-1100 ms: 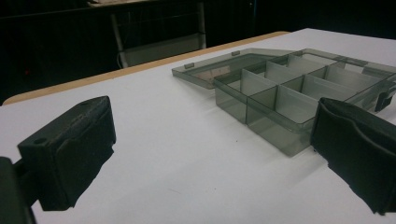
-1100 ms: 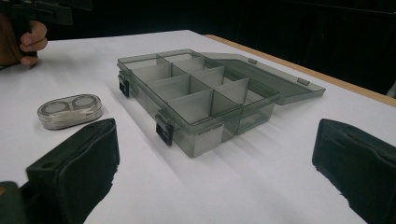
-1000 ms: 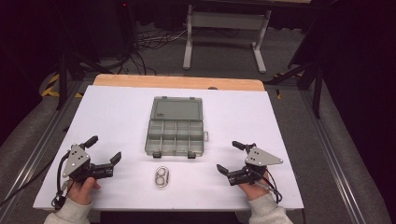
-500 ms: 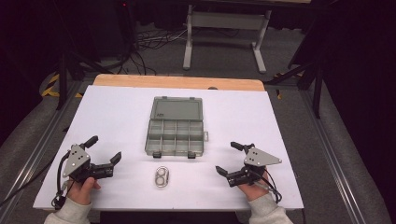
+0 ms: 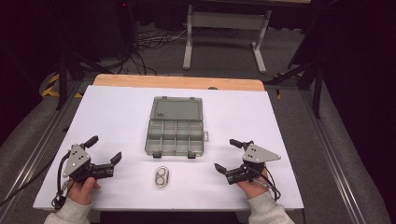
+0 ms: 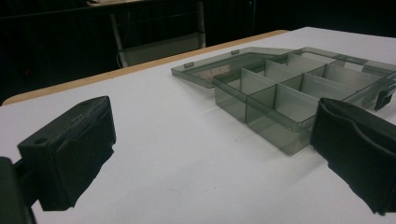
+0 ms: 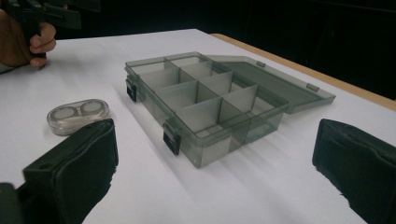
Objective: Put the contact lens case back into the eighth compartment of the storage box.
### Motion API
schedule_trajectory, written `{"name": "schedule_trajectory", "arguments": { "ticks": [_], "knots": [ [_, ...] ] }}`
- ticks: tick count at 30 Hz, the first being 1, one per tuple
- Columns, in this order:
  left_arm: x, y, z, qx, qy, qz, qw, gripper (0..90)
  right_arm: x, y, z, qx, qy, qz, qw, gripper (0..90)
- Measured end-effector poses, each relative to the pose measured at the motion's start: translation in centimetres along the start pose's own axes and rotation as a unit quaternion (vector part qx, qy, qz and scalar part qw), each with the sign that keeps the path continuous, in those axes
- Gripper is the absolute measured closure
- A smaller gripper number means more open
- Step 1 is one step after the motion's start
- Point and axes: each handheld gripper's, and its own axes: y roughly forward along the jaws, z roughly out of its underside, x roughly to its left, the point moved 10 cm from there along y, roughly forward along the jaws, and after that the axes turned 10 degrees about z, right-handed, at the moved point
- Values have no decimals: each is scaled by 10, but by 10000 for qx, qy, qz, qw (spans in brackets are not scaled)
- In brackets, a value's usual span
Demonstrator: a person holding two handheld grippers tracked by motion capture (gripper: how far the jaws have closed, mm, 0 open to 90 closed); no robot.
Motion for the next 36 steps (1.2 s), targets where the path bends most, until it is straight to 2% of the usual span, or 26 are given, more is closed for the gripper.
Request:
{"name": "schedule_trajectory", "arguments": {
  "ticks": [5,12,18,26,31,36],
  "knots": [
    [0,0,0,3,-3,1,10000,12,1,1,-13,-77,-28,-32,10000,9],
    [0,0,0,13,-15,-11,10000,12,-2,3,-17,-29,8,-49,10000,9],
    [0,0,0,8,-18,-6,10000,12,1,4,-22,-8,22,-161,9999,14],
    [0,0,0,8,-16,-5,10000,12,10,11,-24,144,-59,-482,9987,22],
    [0,0,1,23,-12,-6,10000,12,22,19,-24,259,-238,-690,9970,29],
    [-1,0,0,22,-12,8,10000,12,33,27,-32,265,-307,-878,9953,31]
  ]
}}
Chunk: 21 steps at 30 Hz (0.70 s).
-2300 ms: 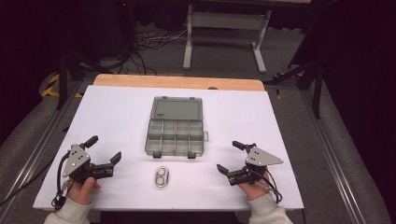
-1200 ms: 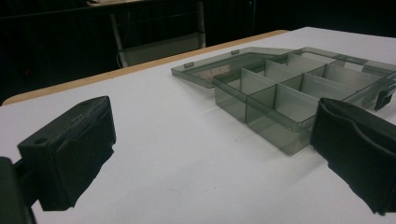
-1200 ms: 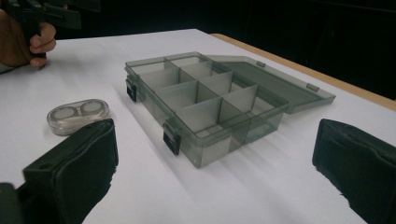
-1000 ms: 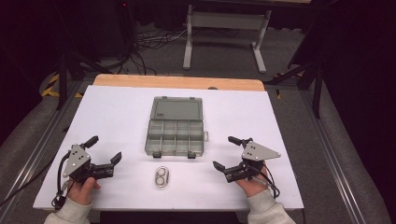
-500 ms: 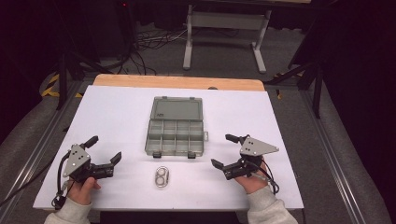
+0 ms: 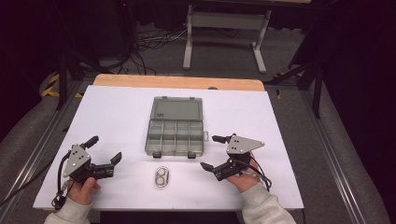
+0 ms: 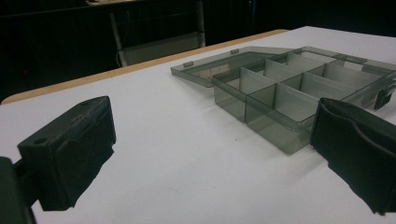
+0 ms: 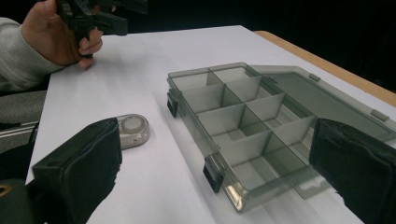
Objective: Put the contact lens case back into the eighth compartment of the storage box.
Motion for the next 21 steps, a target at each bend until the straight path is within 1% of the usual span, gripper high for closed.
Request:
{"name": "schedule_trajectory", "arguments": {
  "ticks": [4,13,19,21],
  "knots": [
    [0,0,0,-1,6,5,10000,12,7,9,-9,-24,-86,-158,9998,32],
    [-1,0,0,-1,18,21,10000,12,25,29,-22,4,-253,-468,9986,31],
    [-1,0,0,-3,19,29,10000,12,35,40,-29,26,-371,-647,9972,32],
    [-1,1,0,-1,21,31,10000,12,36,42,-30,22,-373,-669,9971,31]
  ]
}}
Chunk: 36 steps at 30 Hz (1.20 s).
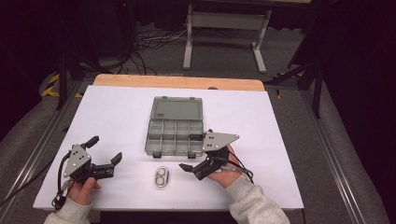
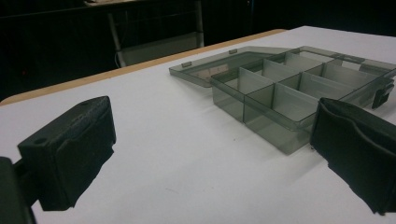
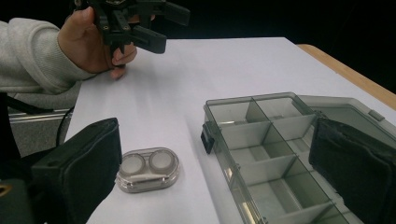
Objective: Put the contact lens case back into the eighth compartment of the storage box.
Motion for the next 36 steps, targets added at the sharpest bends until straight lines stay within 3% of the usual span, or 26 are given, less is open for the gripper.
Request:
{"name": "schedule_trajectory", "arguments": {
  "ticks": [18,36],
  "knots": [
    [0,0,0,-2,6,7,10000,12,15,29,-15,60,-177,-379,9991,32],
    [0,0,0,-3,-2,14,10000,12,24,51,-19,227,-363,-616,9972,32]
  ]
}}
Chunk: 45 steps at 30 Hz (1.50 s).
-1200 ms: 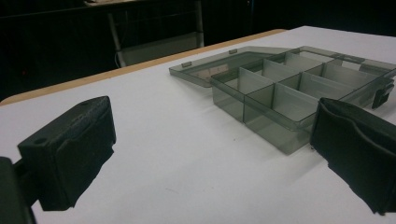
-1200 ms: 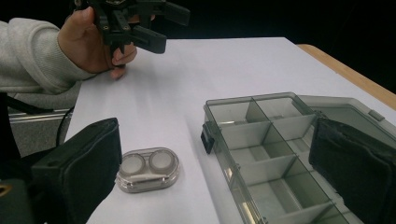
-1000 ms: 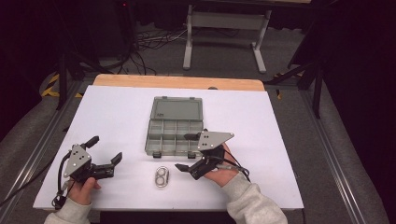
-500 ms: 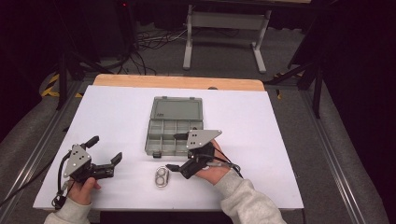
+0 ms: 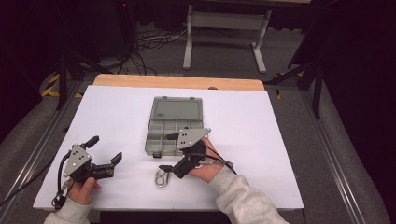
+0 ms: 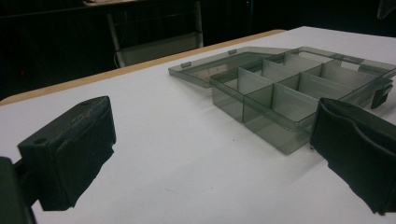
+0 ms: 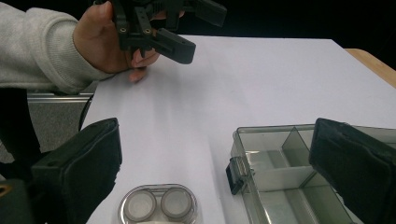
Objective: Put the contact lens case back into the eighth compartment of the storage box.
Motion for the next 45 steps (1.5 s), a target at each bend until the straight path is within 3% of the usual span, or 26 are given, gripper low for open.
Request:
{"name": "schedule_trajectory", "arguments": {
  "ticks": [6,9,19,25,45],
  "knots": [
    [0,0,0,-10,-7,7,10000,12,3,6,3,100,-2,-122,9999,31],
    [0,0,0,-7,-6,7,10000,12,7,10,8,373,37,-312,9988,59],
    [0,0,0,-12,-4,13,10000,12,15,19,20,731,-17,-572,9957,83],
    [0,0,0,-14,20,10,10000,12,17,23,26,940,-31,-525,9942,91],
    [0,0,0,-15,23,28,10000,12,30,33,50,1624,-203,-668,9842,105]
  ]
}}
